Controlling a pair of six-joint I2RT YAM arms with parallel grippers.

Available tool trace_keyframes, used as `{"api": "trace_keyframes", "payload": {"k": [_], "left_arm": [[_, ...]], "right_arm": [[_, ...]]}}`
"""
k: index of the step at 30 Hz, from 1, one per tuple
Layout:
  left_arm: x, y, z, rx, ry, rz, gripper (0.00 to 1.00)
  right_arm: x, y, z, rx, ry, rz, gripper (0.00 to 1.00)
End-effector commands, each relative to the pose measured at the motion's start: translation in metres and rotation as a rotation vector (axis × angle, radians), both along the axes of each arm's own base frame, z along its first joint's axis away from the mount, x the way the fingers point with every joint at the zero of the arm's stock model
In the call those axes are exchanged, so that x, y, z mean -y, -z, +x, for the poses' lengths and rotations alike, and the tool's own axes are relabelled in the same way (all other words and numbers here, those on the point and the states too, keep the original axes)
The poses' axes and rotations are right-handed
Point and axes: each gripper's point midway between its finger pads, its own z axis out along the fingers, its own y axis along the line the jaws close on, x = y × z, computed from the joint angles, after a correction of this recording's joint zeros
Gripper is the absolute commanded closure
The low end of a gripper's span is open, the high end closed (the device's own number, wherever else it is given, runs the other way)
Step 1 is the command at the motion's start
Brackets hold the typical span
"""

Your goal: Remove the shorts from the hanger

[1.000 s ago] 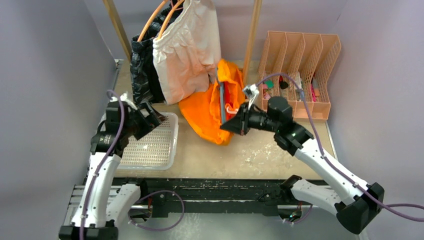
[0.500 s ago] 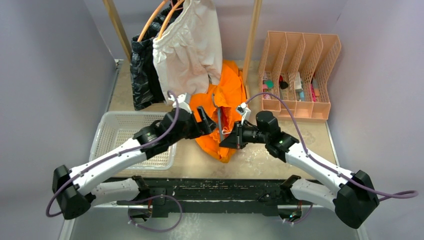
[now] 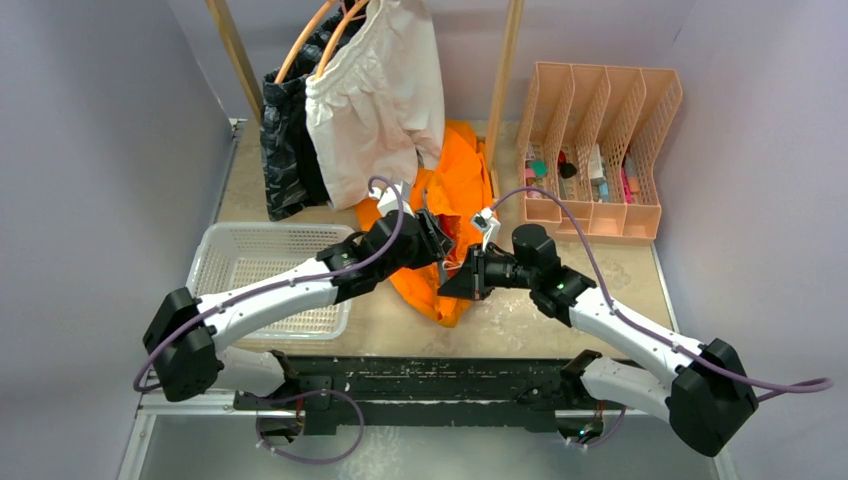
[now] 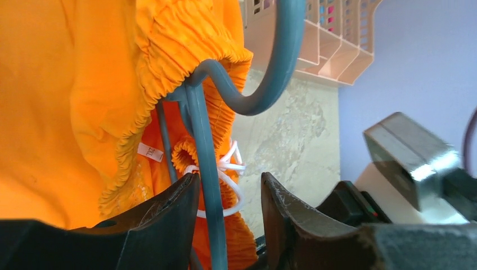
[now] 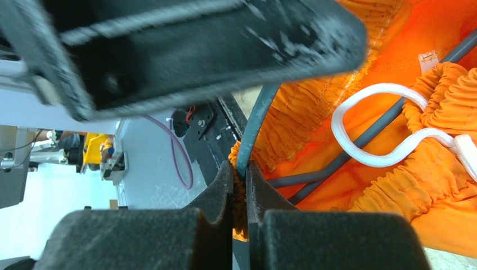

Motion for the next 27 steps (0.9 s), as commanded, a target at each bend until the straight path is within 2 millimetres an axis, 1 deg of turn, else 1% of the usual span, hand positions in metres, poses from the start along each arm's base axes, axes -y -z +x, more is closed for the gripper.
{"api": "trace_keyframes", "payload": {"k": [1,3,4,5,6,8,9,11,13,14,15,16,17,18,19,20,21,23,26,27], "left_arm": [[0.008,-0.018,0.006,0.037,-0.009,-0.006,0.57],[0.0,-0.009,0.005,0.029,-0.024,0.038,0.57],[-0.002,-0.005,0.005,0.024,-0.026,0.05,0.58],[0.0,-0.004,0.004,0.022,-0.015,0.042,0.62],[0.005,-0.004,0.002,0.024,0.008,0.025,0.71],[0.016,-0.002,-0.005,0.022,0.076,0.007,0.93],[0.016,0.001,-0.007,0.013,0.092,0.027,1.0],[0.011,0.004,-0.008,0.009,0.098,0.079,1.0],[-0.003,0.008,-0.007,0.012,0.076,0.158,1.0],[-0.01,0.009,-0.008,0.013,0.072,0.194,1.0],[-0.016,0.01,-0.009,0.017,0.07,0.223,1.0],[-0.02,0.009,-0.011,0.023,0.077,0.24,1.0],[-0.023,0.006,-0.013,0.034,0.089,0.246,1.0],[-0.023,0.001,-0.017,0.043,0.113,0.241,1.0],[-0.023,-0.003,-0.02,0.053,0.131,0.235,1.0],[-0.024,-0.007,-0.024,0.061,0.154,0.231,1.0],[-0.024,-0.011,-0.027,0.068,0.176,0.229,1.0],[-0.028,-0.018,-0.033,0.079,0.198,0.234,1.0],[-0.03,-0.031,-0.043,0.1,0.255,0.224,1.0],[-0.029,-0.033,-0.048,0.102,0.284,0.223,1.0]], "right_arm": [[-0.009,-0.03,0.002,0.086,-0.036,0.092,1.0],[-0.009,-0.031,0.002,0.092,-0.039,0.094,1.0],[-0.01,-0.031,0.001,0.095,-0.043,0.095,1.0],[-0.01,-0.031,0.001,0.093,-0.047,0.094,1.0],[-0.01,-0.031,0.0,0.096,-0.055,0.097,1.0],[-0.011,-0.029,-0.001,0.104,-0.074,0.101,1.0],[-0.012,-0.028,0.0,0.103,-0.067,0.095,0.99],[-0.011,-0.026,0.003,0.099,-0.056,0.072,0.9],[-0.01,-0.032,0.002,0.107,-0.066,0.066,0.87],[-0.01,-0.037,0.0,0.119,-0.081,0.074,0.82],[-0.009,-0.041,-0.003,0.129,-0.093,0.077,0.75],[-0.008,-0.045,-0.006,0.127,-0.103,0.065,0.65],[-0.006,-0.052,-0.006,0.135,-0.103,0.053,0.53],[-0.002,-0.055,-0.006,0.142,-0.091,0.031,0.43],[0.002,-0.06,-0.005,0.163,-0.074,0.012,0.36],[0.006,-0.067,-0.003,0.185,-0.054,-0.001,0.33],[0.009,-0.073,-0.001,0.196,-0.024,-0.01,0.32],[0.02,-0.084,0.01,0.219,0.072,-0.051,0.32],[0.06,-0.091,0.049,0.272,0.371,-0.211,0.29],[0.071,-0.093,0.057,0.285,0.443,-0.242,0.29]]}}
